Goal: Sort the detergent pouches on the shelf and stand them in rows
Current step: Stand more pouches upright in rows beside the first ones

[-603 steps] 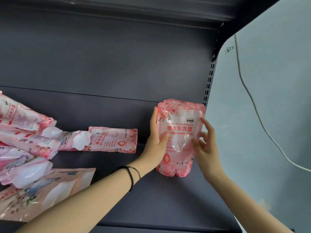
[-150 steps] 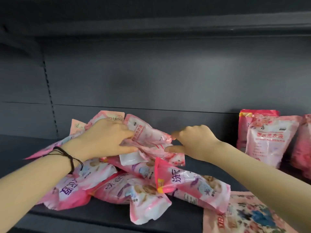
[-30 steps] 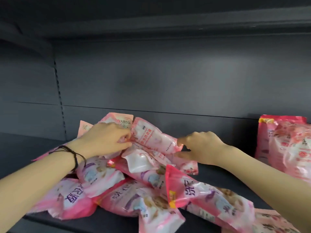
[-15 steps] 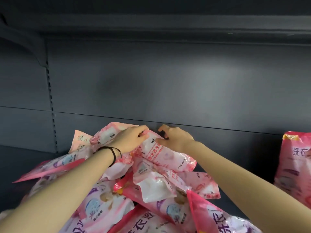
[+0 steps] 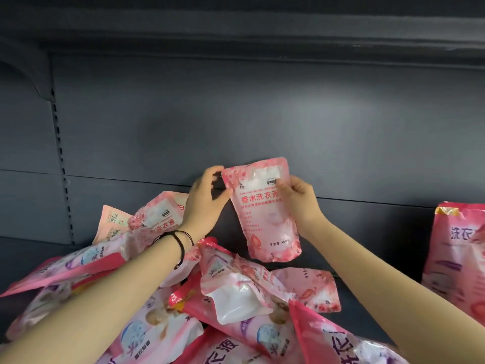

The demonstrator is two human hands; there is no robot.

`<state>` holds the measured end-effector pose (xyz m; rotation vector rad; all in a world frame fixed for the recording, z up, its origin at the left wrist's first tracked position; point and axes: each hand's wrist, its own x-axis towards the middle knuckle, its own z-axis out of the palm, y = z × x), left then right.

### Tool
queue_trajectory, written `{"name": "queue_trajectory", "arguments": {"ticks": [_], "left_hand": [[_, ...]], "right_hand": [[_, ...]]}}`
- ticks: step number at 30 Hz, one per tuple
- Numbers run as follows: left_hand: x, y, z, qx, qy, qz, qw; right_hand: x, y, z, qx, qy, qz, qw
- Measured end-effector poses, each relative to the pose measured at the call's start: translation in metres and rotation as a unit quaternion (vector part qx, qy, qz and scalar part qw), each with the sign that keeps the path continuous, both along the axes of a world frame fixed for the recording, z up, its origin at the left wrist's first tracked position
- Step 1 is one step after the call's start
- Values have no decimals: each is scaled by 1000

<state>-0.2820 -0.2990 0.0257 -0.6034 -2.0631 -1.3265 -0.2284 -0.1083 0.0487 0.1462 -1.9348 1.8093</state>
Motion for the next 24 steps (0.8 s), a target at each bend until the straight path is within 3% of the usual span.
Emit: {"name": "queue_trajectory", "arguments": {"ticks": [3,6,10,14,24], "left_hand": [[10,12,8,112,-93,-51,988],[27,28,12,132,-170,-179,960],[55,48,18,157,-149,-268,939],[81,67,30,202,-114,-263,937],[167,154,39,193,-98,-312,925]], "right_hand": [[15,4,17,-64,32,23,997],[29,4,26,-92,62,20,994],[49,7,28,-129,75,39,988],[75,18,36,-137,97,49,985],[180,102,44,-124,130,-1,984]]}}
